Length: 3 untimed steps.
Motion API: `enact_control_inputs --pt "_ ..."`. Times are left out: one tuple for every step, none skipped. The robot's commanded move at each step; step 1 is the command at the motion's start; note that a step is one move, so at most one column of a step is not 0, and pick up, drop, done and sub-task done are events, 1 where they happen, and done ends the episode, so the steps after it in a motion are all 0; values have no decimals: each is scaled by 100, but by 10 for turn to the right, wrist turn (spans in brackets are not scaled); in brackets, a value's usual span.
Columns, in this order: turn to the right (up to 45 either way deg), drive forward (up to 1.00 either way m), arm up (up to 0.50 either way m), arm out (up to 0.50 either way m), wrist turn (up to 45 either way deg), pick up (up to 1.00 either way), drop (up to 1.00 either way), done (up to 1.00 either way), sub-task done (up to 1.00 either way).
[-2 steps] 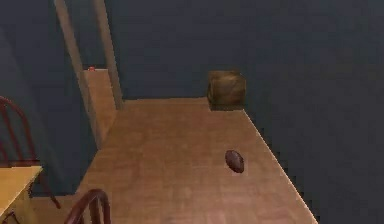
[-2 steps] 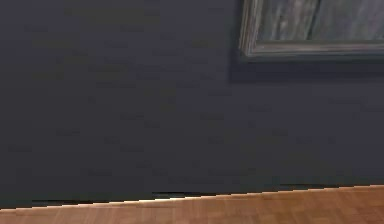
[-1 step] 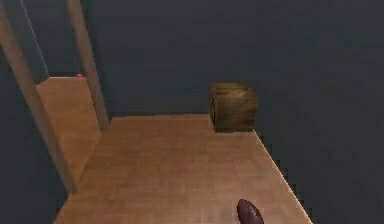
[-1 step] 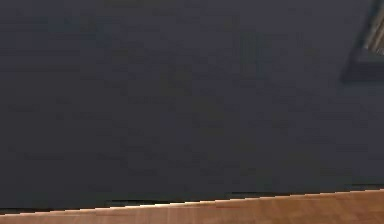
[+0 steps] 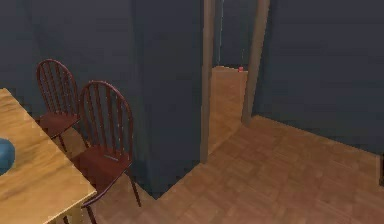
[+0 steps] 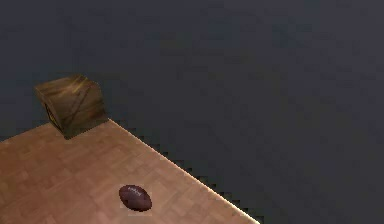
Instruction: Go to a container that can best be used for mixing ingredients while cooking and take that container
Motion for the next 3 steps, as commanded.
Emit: enact_control_inputs --pt "-30 0 0 0 0 0 0 0 0" --pt "450 0 0 0 0 0 0 0 0" --pt "450 0 0 0 0 0 0 0 0"
